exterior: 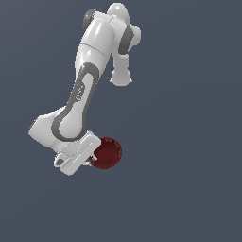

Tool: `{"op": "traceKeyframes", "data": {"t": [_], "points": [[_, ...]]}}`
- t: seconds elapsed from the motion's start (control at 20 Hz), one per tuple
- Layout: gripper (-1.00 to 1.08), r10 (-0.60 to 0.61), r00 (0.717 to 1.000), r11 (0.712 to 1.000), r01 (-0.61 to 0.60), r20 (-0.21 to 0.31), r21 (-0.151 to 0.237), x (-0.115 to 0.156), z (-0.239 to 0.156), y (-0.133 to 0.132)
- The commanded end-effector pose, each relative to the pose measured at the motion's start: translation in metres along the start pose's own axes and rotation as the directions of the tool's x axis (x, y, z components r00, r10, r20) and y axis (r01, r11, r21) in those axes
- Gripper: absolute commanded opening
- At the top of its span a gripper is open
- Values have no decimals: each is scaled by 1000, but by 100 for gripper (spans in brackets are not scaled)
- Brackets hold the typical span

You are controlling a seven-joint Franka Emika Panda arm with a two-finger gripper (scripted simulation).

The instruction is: Pick up the object and move it to a goal position.

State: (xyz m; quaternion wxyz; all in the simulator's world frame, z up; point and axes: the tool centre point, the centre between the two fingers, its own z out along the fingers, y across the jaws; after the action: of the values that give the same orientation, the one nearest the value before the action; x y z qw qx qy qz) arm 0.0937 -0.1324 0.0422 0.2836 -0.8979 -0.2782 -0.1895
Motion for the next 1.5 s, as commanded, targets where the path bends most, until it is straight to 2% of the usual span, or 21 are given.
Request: {"op": "traceKeyframes", "data": {"t": [0.0,0.8,1.15,1.45], "points": [[-100,0,1000,1000,0,-1,-1,0,0,0],[-100,0,1000,1000,0,0,-1,0,-3,-10],[-100,1,1000,1000,-1,0,-1,0,-10,-34],[-100,1,1000,1000,-1,1,0,1,-21,-69]]}}
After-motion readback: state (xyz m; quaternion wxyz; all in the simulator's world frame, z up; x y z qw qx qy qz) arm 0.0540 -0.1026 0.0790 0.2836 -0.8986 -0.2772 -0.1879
